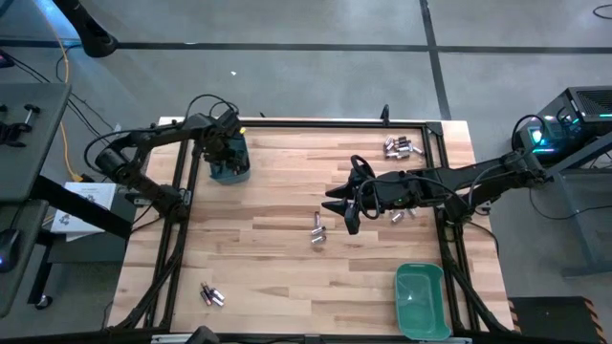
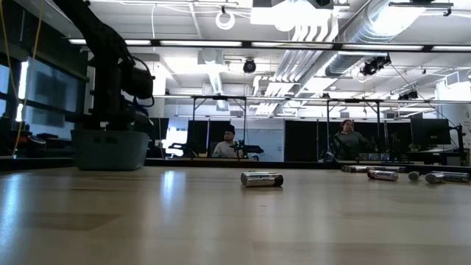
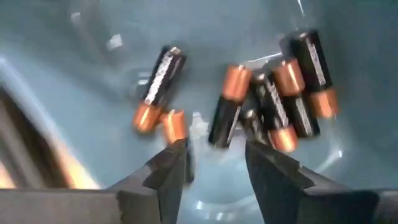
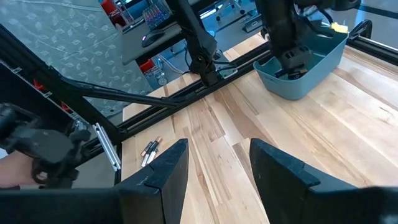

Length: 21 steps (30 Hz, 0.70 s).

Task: Sort batteries
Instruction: Put the black battery into the blue bin

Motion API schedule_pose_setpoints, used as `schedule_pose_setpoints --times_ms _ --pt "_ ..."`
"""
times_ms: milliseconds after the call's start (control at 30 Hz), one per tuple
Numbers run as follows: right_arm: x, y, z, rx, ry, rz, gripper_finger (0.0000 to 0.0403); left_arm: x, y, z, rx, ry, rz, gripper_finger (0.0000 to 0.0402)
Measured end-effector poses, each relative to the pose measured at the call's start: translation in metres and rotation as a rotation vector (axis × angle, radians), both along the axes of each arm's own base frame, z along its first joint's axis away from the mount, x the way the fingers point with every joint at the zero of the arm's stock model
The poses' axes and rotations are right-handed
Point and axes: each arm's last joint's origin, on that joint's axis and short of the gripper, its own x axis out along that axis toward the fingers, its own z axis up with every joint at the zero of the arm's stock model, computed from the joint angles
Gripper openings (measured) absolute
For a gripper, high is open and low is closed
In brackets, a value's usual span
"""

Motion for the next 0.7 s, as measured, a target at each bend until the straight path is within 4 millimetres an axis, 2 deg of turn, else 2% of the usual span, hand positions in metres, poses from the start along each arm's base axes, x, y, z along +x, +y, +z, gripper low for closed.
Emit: schedule_pose_setpoints --times_ms 167,300,500,700 --pt "0.000 0.000 0.000 -0.001 0.000 0.000 0.0165 0.003 -0.010 0.043 0.111 -0.081 -0.046 0.0165" --pt "0.000 0.000 0.000 -0.003 0.000 -0.003 0.0165 0.007 -0.036 0.085 0.244 -0.215 -0.125 0.0159" --pt "0.000 0.000 0.000 -0.019 0.000 -0.004 0.0165 0.009 -0.107 0.129 0.338 -0.468 -0.294 0.0147" --pt "0.000 -0.001 0.000 -0.053 0.000 -0.020 0.0165 0.013 -0.181 0.139 0.314 -0.589 -0.546 0.0124"
